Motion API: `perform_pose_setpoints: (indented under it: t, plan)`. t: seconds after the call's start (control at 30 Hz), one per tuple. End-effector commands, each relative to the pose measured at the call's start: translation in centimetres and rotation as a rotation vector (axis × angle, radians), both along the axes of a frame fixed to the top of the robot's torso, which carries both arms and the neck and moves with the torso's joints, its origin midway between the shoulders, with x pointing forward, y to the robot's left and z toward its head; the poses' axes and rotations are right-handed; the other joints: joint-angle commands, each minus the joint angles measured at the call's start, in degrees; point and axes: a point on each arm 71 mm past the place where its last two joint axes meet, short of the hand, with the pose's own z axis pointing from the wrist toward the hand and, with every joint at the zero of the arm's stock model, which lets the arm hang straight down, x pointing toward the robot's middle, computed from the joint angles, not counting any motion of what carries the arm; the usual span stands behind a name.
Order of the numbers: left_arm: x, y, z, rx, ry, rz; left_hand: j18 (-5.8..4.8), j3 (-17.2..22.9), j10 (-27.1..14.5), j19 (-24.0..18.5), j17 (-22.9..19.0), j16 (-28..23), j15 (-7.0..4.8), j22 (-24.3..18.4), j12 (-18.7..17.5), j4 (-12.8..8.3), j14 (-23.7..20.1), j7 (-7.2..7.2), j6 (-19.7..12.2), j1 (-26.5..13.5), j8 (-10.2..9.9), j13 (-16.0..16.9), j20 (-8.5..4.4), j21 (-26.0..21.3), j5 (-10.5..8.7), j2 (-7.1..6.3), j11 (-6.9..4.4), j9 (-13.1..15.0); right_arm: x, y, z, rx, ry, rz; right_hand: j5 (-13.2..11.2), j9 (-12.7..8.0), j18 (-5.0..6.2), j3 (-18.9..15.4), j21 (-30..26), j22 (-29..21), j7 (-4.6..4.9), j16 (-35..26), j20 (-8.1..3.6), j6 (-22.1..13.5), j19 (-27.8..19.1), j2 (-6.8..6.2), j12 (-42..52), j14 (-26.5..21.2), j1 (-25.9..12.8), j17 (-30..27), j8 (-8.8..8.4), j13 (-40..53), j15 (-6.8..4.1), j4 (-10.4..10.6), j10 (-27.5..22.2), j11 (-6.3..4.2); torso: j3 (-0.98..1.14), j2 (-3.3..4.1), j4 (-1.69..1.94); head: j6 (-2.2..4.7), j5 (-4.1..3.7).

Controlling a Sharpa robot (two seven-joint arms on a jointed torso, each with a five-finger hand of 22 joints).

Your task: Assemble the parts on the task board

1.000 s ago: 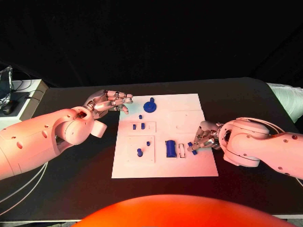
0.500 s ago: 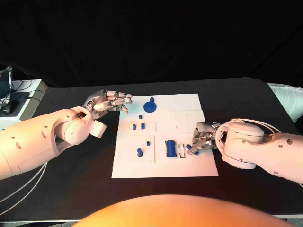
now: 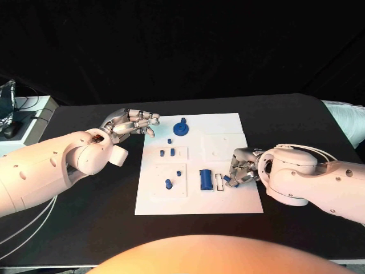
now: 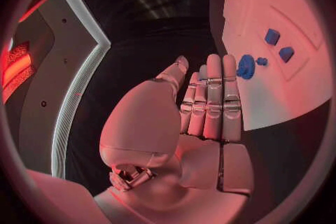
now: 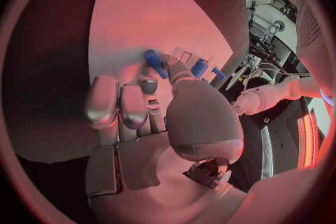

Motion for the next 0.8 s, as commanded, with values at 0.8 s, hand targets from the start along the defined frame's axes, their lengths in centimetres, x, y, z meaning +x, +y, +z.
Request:
perform_pose_setpoints:
  t: [0.8]
  plan:
    - [0.0,-0.2,0.0,-0.011,0.000,-0.010,0.47,-0.08,-0.53,0.05,-0.05,-0.29,0.23,0.03,0.24,-0.18,-0.07,0.13,0.21,-0.20,0.00,0.03,0.27,-0.26,0.06,0.40,-0.03,0.08,-1.1,-2.2,-0.5,0.152,0.229,-0.204,1.92,-41.28,0.86,18.31,0.78,8.07,-0.09,-0.51,0.35,1.13,2.09,1.84,-0.15,0.04,-1.60,0.41,0.40,-0.48,0.15,-13.24,0.05,-0.41,-0.01,-0.03,-0.04,0.00,0.10]
